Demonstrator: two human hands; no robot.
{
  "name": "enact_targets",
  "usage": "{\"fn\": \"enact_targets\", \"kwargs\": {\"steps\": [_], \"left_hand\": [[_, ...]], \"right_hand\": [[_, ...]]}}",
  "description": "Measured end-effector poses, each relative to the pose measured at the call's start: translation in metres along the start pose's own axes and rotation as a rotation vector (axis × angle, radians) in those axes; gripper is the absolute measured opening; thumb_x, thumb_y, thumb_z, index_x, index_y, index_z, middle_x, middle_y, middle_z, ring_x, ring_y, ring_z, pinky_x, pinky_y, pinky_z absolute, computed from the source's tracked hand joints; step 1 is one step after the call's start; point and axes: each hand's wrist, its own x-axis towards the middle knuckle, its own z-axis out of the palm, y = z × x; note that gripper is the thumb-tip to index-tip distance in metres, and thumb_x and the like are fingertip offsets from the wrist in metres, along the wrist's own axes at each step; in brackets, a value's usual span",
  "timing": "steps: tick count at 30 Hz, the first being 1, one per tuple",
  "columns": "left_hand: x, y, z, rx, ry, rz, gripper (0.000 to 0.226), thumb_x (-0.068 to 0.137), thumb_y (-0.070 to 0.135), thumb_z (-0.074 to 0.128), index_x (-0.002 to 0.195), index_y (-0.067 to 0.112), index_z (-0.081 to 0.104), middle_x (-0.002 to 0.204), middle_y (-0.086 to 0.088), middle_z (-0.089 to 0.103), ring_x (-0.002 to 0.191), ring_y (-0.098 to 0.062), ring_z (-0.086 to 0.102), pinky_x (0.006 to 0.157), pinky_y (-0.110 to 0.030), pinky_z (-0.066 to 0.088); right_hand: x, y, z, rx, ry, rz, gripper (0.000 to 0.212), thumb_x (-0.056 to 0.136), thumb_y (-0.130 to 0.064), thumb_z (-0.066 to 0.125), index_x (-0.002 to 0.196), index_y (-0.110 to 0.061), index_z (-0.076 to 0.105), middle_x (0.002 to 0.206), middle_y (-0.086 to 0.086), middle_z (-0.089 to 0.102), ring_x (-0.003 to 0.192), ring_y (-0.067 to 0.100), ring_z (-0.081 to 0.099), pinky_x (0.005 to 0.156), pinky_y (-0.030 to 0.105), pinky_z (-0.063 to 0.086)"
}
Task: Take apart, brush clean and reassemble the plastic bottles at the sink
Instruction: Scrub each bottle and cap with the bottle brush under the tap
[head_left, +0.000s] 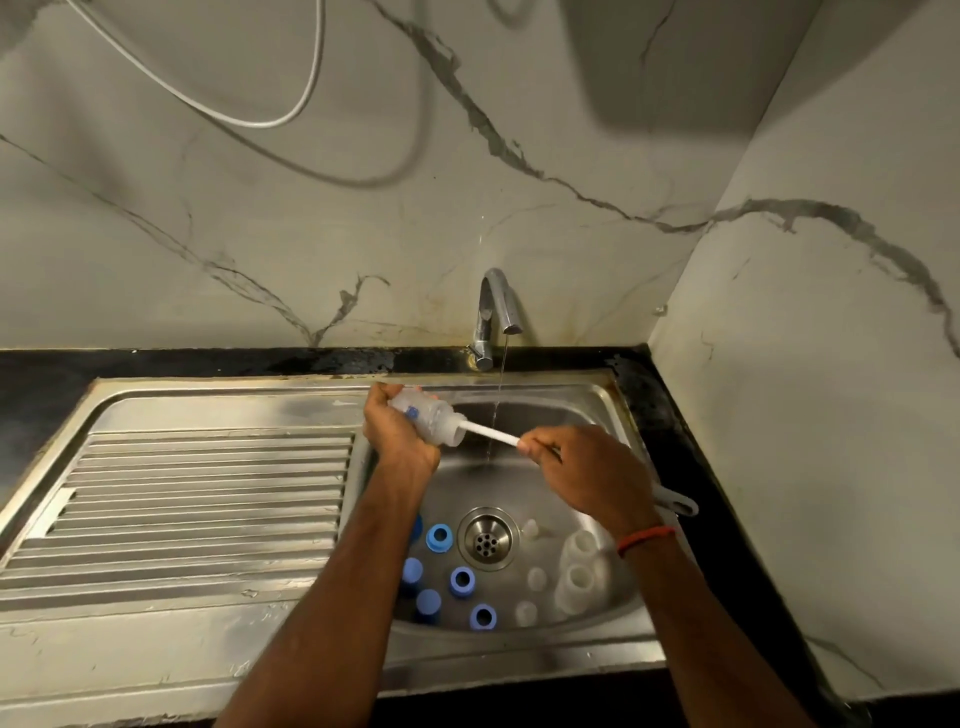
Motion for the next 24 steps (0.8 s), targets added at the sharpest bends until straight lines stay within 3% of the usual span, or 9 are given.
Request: {"fn": "enact_targets", "kwargs": {"steps": [3,8,12,14,16,20,22,24], "left_hand": [[0.004,0.004,0.005,0.013,0.034,0.022,0.013,0.079,0.028,0.063,0.081,0.018,0.054,0.072,-0.001,0.052,0.064,-0.018,0.055,0.06,-0.035,0.052],[0.005,0.0,-0.016,-0.019,-0.008,-0.036,0.02,0.083,0.024,0.057,0.067,0.019,0.048,0.06,0.001,0.048,0.051,-0.015,0.05,0.051,-0.026,0.047],[0.001,0.0,-0.01,-0.031,0.018,-0.045,0.013,0.091,0.03,0.058,0.087,0.017,0.057,0.069,-0.002,0.056,0.059,-0.018,0.061,0.051,-0.032,0.054],[0.002,0.001,-0.008,-0.07,0.048,-0.062,0.039,0.088,0.038,0.068,0.117,0.014,0.058,0.092,-0.009,0.061,0.079,-0.024,0.065,0.058,-0.037,0.057],[0.003,0.005,-0.009,-0.117,0.041,-0.073,0.072,0.077,0.051,0.078,0.132,0.012,0.053,0.107,-0.012,0.061,0.091,-0.027,0.066,0.064,-0.04,0.06],[0.004,0.0,-0.012,-0.143,0.043,-0.059,0.069,0.076,0.057,0.078,0.121,0.01,0.056,0.105,-0.014,0.067,0.092,-0.029,0.07,0.084,-0.048,0.061],[0.006,-0.008,-0.016,-0.146,0.063,-0.122,0.077,0.075,0.057,0.078,0.128,0.007,0.054,0.117,-0.019,0.068,0.103,-0.034,0.071,0.09,-0.051,0.059],[0.007,-0.015,-0.016,-0.158,0.039,-0.229,0.069,0.087,0.056,0.067,0.135,0.008,0.054,0.128,-0.018,0.066,0.115,-0.034,0.066,0.094,-0.054,0.055]], "right_hand": [[-0.008,-0.017,0.024,-0.075,0.046,0.022,0.028,0.103,-0.048,0.042,0.11,-0.034,0.066,0.07,-0.012,0.06,0.055,0.001,0.05,0.049,0.016,0.031],[-0.005,-0.015,0.005,0.128,-0.22,-0.001,0.026,0.101,-0.045,0.05,0.104,-0.032,0.072,0.073,-0.008,0.066,0.067,0.01,0.061,0.056,0.02,0.037],[-0.003,-0.013,-0.011,-0.058,-0.054,-0.028,0.029,0.101,-0.05,0.045,0.109,-0.036,0.07,0.088,-0.011,0.07,0.069,0.005,0.055,0.055,0.014,0.031],[-0.004,-0.014,-0.006,-0.064,0.001,-0.065,0.03,0.102,-0.049,0.044,0.11,-0.034,0.069,0.081,-0.009,0.068,0.067,0.004,0.056,0.055,0.016,0.034],[-0.004,-0.012,0.001,-0.049,0.018,-0.087,0.028,0.102,-0.046,0.047,0.108,-0.031,0.07,0.077,-0.008,0.064,0.068,0.006,0.056,0.059,0.021,0.041],[-0.007,-0.012,0.019,0.05,0.141,-0.097,0.023,0.099,-0.031,0.057,0.119,-0.033,0.069,0.091,-0.008,0.067,0.08,0.011,0.061,0.068,0.023,0.044],[-0.007,-0.011,0.028,-0.112,0.204,-0.147,0.031,0.098,-0.025,0.057,0.125,-0.036,0.065,0.089,-0.006,0.069,0.077,0.013,0.063,0.064,0.024,0.045],[-0.009,-0.013,0.033,-0.287,0.258,-0.162,0.033,0.093,-0.017,0.056,0.119,-0.034,0.068,0.078,-0.006,0.067,0.069,0.015,0.06,0.056,0.025,0.04]]}}
